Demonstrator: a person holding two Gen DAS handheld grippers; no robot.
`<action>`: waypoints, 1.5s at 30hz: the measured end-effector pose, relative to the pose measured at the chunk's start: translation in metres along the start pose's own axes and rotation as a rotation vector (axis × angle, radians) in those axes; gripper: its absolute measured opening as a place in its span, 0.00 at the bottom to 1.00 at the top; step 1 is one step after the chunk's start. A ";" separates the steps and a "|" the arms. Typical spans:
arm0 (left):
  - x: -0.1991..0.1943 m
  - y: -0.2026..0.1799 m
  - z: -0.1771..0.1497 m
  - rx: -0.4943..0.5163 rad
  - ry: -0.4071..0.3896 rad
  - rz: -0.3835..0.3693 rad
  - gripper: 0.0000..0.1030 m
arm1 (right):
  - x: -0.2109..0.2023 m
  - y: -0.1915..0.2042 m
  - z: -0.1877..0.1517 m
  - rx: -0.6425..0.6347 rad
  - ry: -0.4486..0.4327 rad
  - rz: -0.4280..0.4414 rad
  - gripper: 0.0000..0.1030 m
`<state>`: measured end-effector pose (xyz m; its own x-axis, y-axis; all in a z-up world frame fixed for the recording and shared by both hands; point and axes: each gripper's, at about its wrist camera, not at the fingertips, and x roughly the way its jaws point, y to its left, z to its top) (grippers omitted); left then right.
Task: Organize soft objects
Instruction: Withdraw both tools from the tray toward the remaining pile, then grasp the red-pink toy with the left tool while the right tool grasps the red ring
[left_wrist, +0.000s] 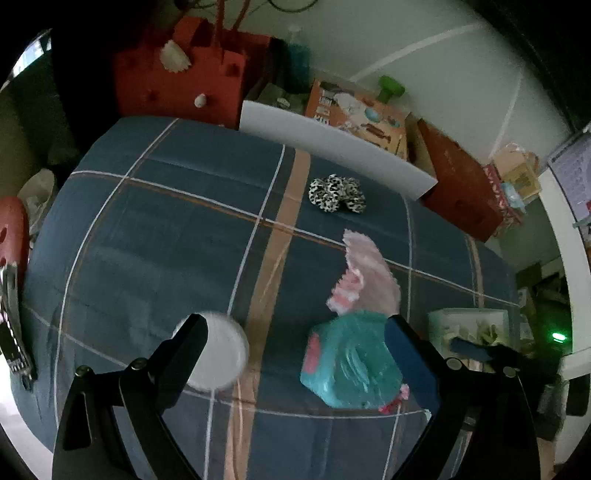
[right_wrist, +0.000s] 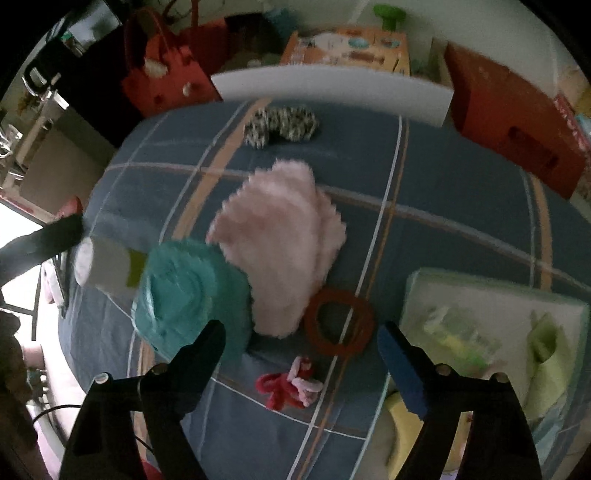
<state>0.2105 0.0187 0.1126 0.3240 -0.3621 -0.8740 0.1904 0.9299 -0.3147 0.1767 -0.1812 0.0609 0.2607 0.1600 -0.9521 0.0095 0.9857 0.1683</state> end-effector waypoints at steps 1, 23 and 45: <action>-0.002 -0.001 -0.007 0.000 -0.005 -0.004 0.94 | 0.006 -0.001 -0.004 0.001 0.012 0.001 0.80; 0.049 -0.040 -0.124 0.093 0.027 -0.056 0.94 | 0.051 -0.004 -0.009 -0.112 0.072 -0.047 0.48; 0.109 -0.105 -0.133 0.228 0.075 -0.084 0.88 | 0.060 -0.033 -0.003 -0.081 0.066 0.005 0.25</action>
<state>0.1024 -0.1100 0.0007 0.2297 -0.4241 -0.8760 0.4203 0.8550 -0.3038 0.1892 -0.2044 -0.0024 0.1960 0.1651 -0.9666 -0.0704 0.9855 0.1541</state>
